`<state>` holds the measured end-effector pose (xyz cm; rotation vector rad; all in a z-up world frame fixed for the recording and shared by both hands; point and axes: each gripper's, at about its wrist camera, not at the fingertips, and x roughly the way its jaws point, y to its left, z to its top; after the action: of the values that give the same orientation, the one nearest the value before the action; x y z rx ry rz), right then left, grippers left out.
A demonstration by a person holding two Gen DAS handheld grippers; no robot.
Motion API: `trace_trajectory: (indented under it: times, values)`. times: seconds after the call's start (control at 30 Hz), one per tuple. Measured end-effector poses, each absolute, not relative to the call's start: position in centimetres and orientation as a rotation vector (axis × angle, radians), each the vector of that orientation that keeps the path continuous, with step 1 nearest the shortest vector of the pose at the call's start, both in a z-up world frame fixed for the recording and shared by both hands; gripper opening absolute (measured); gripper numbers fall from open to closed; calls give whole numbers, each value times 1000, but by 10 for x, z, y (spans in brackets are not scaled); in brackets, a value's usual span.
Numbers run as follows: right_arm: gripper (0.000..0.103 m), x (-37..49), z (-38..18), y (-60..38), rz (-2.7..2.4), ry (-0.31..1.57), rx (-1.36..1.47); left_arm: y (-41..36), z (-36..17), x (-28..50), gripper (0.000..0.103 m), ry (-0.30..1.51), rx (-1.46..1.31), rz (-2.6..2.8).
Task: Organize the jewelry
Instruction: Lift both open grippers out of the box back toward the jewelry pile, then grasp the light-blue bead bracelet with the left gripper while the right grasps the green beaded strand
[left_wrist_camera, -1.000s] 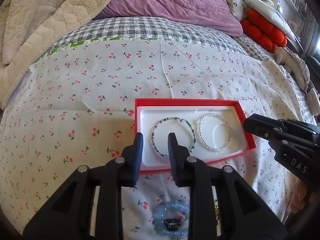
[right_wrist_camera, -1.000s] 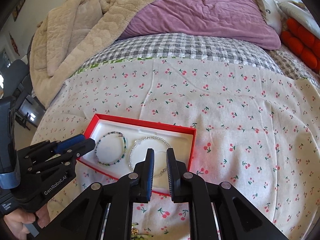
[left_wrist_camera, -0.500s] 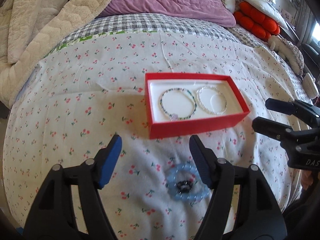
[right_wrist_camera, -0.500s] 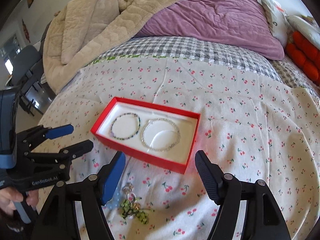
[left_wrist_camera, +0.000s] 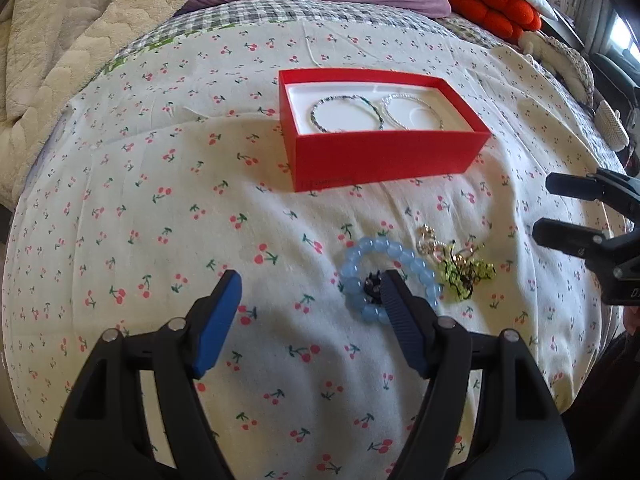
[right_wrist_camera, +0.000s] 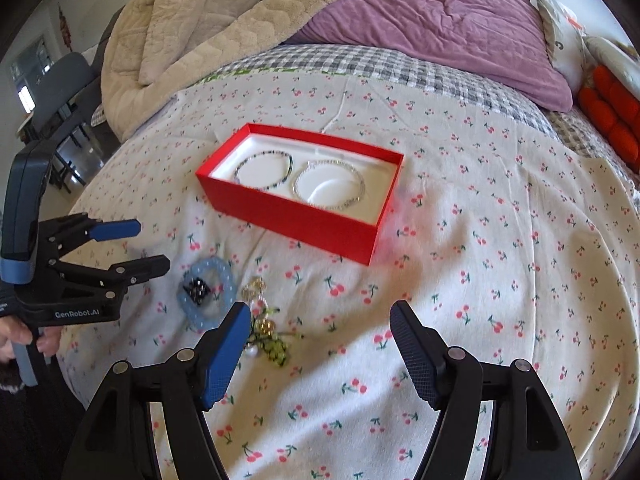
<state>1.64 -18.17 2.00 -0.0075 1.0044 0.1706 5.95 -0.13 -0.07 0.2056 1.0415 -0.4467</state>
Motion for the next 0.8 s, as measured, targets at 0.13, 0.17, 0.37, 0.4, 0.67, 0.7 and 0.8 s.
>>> trace_trajectory:
  times: [0.13, 0.17, 0.37, 0.4, 0.67, 0.7, 0.8]
  values:
    - [73, 6, 7, -174, 204, 1004, -42, -5, -8, 49, 73, 1049, 217, -474]
    - [73, 3, 3, -172, 216, 999, -53, -6, -10, 47, 73, 1051, 221, -481]
    - [73, -5, -26, -157, 287, 1035, -138, -15, -21, 40, 73, 1058, 267, -531]
    - [73, -5, -28, -156, 290, 1038, -146, -17, -22, 39, 73, 1055, 279, -536]
    - [55, 4, -38, -153, 305, 1042, -163, -23, -25, 46, 73, 1076, 284, -568]
    - [52, 6, -38, -152, 308, 1043, -165, -23, -25, 47, 73, 1082, 283, -565]
    - [48, 10, -43, -150, 312, 1057, -185, -23, -26, 50, 72, 1097, 264, -567]
